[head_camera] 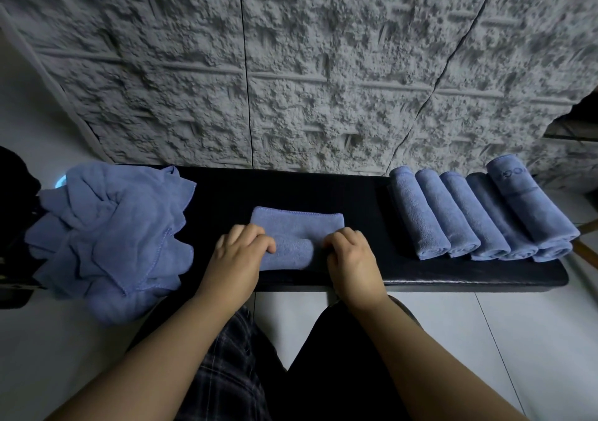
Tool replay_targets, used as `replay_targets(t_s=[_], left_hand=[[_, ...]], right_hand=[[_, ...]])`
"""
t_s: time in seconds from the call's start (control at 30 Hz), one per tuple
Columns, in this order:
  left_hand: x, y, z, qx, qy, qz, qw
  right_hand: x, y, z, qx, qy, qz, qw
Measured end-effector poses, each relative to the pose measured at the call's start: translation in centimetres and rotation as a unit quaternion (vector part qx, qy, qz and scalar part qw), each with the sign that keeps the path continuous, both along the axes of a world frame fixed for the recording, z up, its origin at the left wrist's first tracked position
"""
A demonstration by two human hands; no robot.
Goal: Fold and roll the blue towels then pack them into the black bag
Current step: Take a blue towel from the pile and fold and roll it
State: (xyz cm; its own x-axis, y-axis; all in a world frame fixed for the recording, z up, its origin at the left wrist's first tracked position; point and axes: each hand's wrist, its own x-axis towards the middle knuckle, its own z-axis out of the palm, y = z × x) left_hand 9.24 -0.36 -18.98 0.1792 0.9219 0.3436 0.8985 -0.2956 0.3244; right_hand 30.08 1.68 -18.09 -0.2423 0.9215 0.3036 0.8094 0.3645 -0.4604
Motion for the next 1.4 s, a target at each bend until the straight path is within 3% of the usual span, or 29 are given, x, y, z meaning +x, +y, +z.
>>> replay_targets(t_s=[0.17,0.4,0.67,0.9,1.13,1.2,1.27,1.33,1.4], left_hand=[[-0.3,-0.8,-0.5,-0.016,-0.06,-0.013,0.998],[-1.5,0.0,-0.6,-0.142,-0.068,-0.049,0.986],[-1.1,1.6,0.0,-0.192,-0.132,-0.029,0.972],[-1.8,0.7,0.4,-0.29,-0.198,-0.028,0.936],[-0.9,0.4,1.3,-0.296,-0.256,-0.034,0.92],[-0.2,1.0,1.2,-0.282,-0.208,0.026,0.936],[0.5,1.4,1.8,-0.204,-0.109,0.093,0.968],[1.1,1.5,2.5,-0.084,-0.028,0.033,0.995],[1.7,1.1,2.7,-0.025,0.023,-0.055,0.998]], right_hand=[[0.9,-1.1,-0.7,-0.034,0.037,0.013,0.999],[0.8,-0.6,-1.4,-0.056,-0.03,0.014,0.998],[1.3,0.3,0.2,-0.107,0.025,0.007,0.994],[2.0,-0.3,1.5,-0.215,0.043,-0.018,0.976],[1.5,0.0,1.9,-0.271,0.028,-0.082,0.959],[1.0,0.5,2.1,-0.266,0.012,-0.114,0.957],[0.5,0.9,2.4,-0.243,-0.015,-0.141,0.96],[0.0,1.3,2.5,-0.195,-0.068,-0.153,0.966],[-0.4,1.6,2.3,-0.135,-0.109,-0.15,0.973]])
